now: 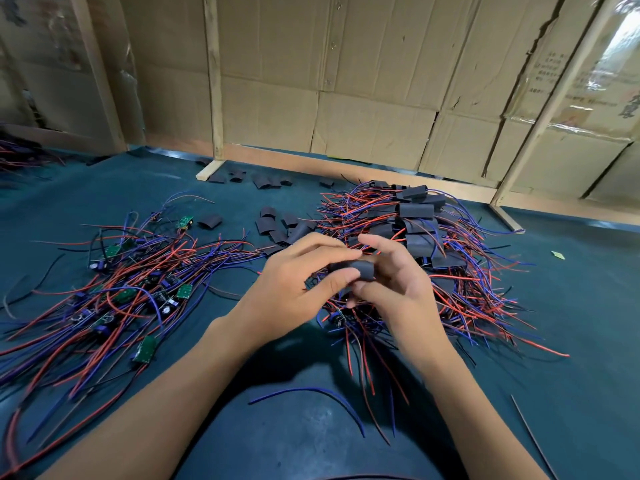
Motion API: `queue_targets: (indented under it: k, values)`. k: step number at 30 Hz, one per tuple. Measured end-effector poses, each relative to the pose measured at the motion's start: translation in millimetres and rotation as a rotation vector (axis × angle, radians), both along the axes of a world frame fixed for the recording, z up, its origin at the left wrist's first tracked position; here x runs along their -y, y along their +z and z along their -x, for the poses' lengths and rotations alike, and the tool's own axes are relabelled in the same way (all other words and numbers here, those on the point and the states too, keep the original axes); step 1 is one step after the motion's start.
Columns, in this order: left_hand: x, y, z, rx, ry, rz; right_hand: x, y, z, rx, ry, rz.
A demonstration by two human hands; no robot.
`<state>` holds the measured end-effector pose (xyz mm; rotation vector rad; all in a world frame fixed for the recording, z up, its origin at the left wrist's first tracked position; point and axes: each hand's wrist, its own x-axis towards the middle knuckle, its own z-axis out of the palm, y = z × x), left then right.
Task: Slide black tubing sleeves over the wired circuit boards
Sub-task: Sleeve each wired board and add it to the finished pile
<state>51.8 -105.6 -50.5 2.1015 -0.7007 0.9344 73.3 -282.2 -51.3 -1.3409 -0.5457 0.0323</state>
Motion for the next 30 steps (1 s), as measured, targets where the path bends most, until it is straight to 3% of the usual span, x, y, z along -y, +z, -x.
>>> queue_targets:
  k: [3, 7, 15, 19, 30]
  values:
    - [-0.4, -1.4, -1.5, -0.023, 0.038, 0.121, -1.6, 2.4, -0.1, -0.118, 0.03, -0.175]
    - [0.3, -1.6, -1.3, -0.058, 0.039, 0.212, -3.2, 3.6, 0.0, -0.142, 0.03, -0.246]
    - [2.6, 1.6, 1.6, -0.164, -0.001, 0.29, -0.2, 3.8, 1.3, -0.038, -0.065, -0.218]
    - [1.6, 1.1, 1.4, -0.193, -0.03, 0.242, -1.3, 1.2, 2.1, 0.023, -0.121, -0.126]
    - [0.0, 1.1, 1.0, -0.203, -0.068, 0.221, 0.0, 3.9, -3.1, -0.106, -0.055, -0.154]
